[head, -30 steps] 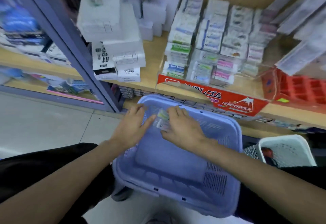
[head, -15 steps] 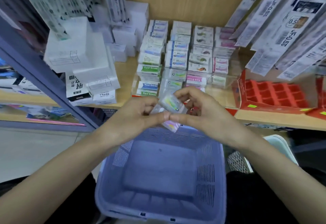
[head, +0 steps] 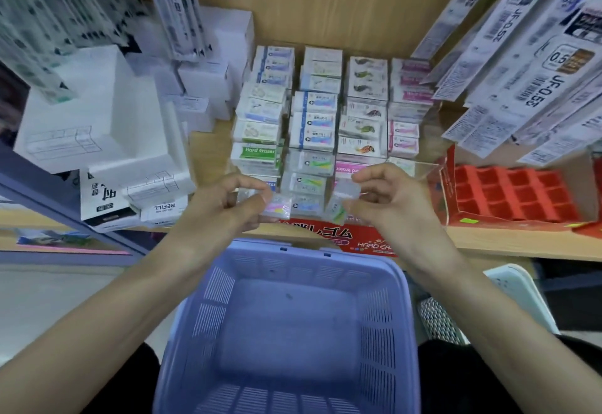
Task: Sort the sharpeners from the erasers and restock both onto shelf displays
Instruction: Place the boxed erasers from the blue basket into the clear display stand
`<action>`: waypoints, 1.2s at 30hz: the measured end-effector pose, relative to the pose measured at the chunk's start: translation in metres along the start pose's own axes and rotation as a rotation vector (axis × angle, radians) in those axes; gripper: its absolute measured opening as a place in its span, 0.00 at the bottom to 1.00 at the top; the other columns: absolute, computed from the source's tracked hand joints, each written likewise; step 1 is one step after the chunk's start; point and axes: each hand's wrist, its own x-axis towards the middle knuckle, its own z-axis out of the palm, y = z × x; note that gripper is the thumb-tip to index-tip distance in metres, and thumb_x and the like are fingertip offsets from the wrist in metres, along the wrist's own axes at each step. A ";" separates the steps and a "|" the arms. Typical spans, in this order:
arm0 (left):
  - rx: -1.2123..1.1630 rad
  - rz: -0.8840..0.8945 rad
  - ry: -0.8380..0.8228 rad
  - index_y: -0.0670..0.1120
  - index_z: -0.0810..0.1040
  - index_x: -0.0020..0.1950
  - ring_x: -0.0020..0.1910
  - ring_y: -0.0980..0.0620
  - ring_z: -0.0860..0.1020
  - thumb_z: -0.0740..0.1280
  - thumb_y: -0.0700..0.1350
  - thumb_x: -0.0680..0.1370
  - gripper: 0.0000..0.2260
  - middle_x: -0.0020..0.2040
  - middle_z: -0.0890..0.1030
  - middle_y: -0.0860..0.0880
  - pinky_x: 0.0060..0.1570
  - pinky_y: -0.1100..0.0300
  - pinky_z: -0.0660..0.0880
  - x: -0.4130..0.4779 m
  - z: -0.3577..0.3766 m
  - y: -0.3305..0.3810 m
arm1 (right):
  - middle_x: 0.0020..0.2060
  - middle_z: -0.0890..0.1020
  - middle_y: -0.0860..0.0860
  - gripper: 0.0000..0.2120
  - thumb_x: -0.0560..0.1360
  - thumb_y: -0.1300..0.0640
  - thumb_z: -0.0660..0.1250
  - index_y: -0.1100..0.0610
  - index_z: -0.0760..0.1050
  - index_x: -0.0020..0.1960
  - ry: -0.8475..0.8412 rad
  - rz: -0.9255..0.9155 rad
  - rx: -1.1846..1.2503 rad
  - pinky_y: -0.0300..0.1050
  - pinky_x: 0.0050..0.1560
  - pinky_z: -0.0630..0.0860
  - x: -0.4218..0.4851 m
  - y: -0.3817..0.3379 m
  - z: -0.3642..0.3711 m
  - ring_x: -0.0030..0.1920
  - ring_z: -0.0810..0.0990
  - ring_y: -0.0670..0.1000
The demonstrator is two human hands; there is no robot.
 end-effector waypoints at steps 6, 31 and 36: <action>0.010 0.015 0.008 0.47 0.79 0.47 0.39 0.54 0.81 0.67 0.43 0.77 0.02 0.46 0.74 0.42 0.44 0.69 0.78 0.012 -0.006 0.005 | 0.40 0.83 0.50 0.08 0.73 0.65 0.68 0.53 0.80 0.46 -0.061 0.149 0.396 0.44 0.41 0.75 0.011 -0.005 0.008 0.41 0.79 0.51; -0.014 -0.007 -0.083 0.51 0.78 0.53 0.44 0.52 0.81 0.73 0.37 0.70 0.15 0.45 0.83 0.51 0.49 0.61 0.74 0.013 -0.007 -0.007 | 0.44 0.69 0.40 0.16 0.69 0.57 0.75 0.52 0.73 0.53 0.107 -0.344 -0.472 0.23 0.42 0.65 0.021 0.013 0.028 0.42 0.71 0.37; -0.086 0.002 -0.133 0.48 0.77 0.55 0.46 0.53 0.83 0.71 0.33 0.71 0.16 0.43 0.85 0.51 0.43 0.69 0.75 0.013 -0.006 -0.008 | 0.50 0.73 0.52 0.19 0.67 0.53 0.77 0.59 0.76 0.53 0.211 -0.484 -0.730 0.40 0.48 0.71 0.027 0.023 0.030 0.50 0.74 0.53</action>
